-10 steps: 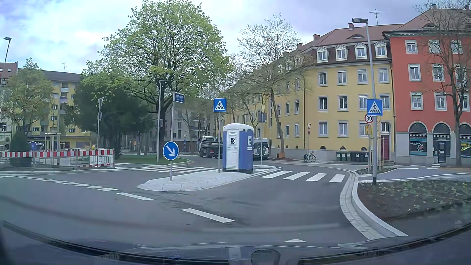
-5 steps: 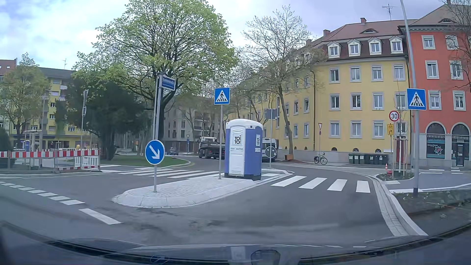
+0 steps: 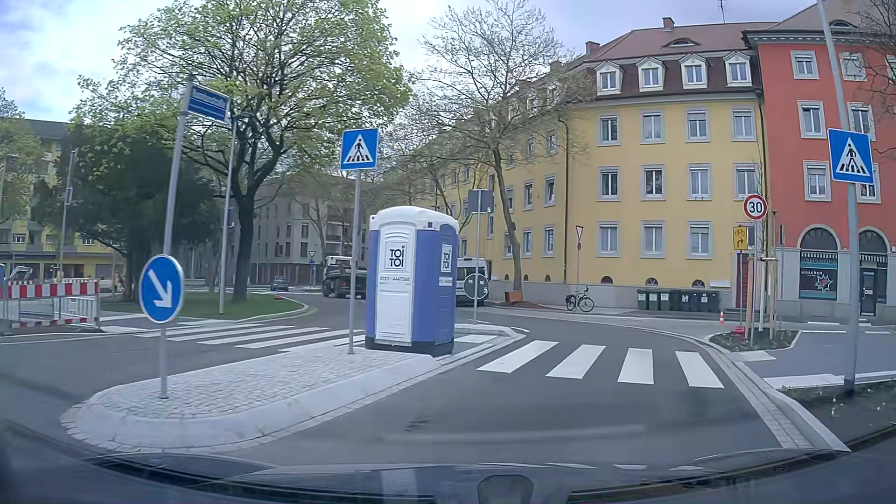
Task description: Follow the waypoints while adhering to traffic rules and regulations
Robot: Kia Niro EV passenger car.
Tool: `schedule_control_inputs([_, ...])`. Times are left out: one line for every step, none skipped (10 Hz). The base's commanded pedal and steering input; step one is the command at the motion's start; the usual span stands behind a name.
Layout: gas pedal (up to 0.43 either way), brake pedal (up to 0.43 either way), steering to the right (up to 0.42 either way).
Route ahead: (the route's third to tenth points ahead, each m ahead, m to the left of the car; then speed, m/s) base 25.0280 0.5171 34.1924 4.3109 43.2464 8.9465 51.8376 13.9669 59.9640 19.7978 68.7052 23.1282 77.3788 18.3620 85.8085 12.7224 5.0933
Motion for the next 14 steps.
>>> schedule_control_inputs([0.047,0.000,0.199])
schedule_control_inputs([0.047,0.000,0.204])
schedule_control_inputs([0.047,0.000,0.204])
schedule_control_inputs([0.047,0.000,0.204])
schedule_control_inputs([0.047,0.000,0.203])
schedule_control_inputs([0.059,0.000,0.203])
schedule_control_inputs([0.059,0.000,0.200])
schedule_control_inputs([0.059,0.000,0.193])
schedule_control_inputs([0.059,0.000,0.185])
schedule_control_inputs([0.059,0.000,0.170])
schedule_control_inputs([0.059,0.000,0.148])
schedule_control_inputs([0.059,0.000,0.129])
schedule_control_inputs([0.059,0.000,0.106])
schedule_control_inputs([0.059,0.000,0.073])
